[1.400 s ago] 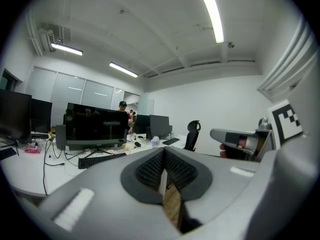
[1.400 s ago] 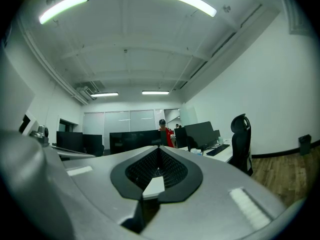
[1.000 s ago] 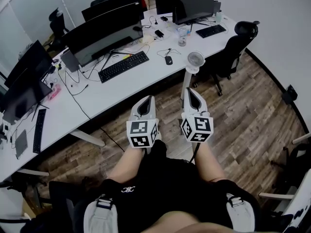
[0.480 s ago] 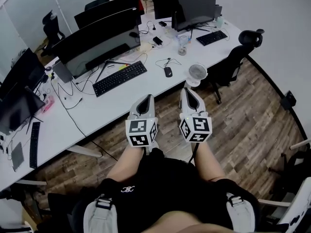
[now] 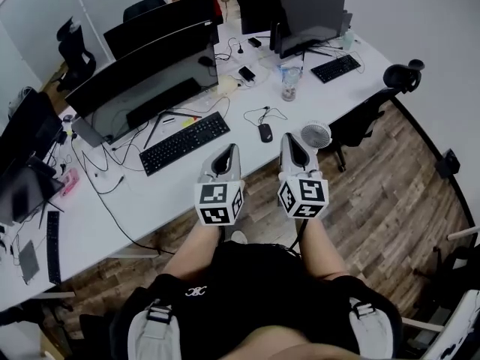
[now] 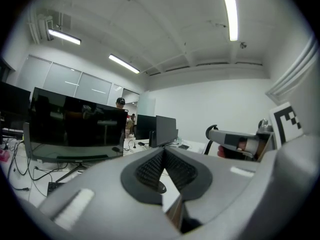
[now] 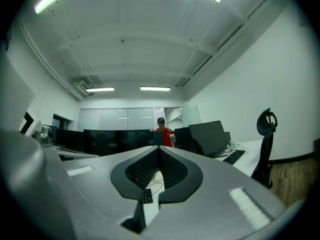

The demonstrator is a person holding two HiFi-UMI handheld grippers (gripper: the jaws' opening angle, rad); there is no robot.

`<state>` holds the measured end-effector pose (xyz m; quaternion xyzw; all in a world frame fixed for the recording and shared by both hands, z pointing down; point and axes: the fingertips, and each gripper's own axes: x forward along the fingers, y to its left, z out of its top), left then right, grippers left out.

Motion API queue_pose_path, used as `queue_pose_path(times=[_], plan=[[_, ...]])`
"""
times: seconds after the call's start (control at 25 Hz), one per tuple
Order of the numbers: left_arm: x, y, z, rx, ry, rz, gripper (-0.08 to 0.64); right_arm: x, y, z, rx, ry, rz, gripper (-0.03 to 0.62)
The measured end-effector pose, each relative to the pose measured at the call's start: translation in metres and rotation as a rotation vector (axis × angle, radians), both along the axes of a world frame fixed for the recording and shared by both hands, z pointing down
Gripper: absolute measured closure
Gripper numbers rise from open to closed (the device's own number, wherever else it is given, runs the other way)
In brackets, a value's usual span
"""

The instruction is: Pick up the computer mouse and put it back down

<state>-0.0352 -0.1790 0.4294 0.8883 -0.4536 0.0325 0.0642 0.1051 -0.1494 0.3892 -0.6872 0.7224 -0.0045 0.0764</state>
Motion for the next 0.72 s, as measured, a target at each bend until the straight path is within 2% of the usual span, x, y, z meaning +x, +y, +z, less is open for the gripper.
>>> queue_pose_path(times=[0.24,0.72], plan=[[0.008,-0.06,0.011,-0.023,-0.01,0.001,0.506,0.011,-0.062,0.006,-0.006,-0.017,0.008,0.588],[0.042,-0.13,0.019,-0.057,-0.017,-0.067,0.506,0.048,-0.144,0.022,-0.063,0.002,-0.046,0.588]])
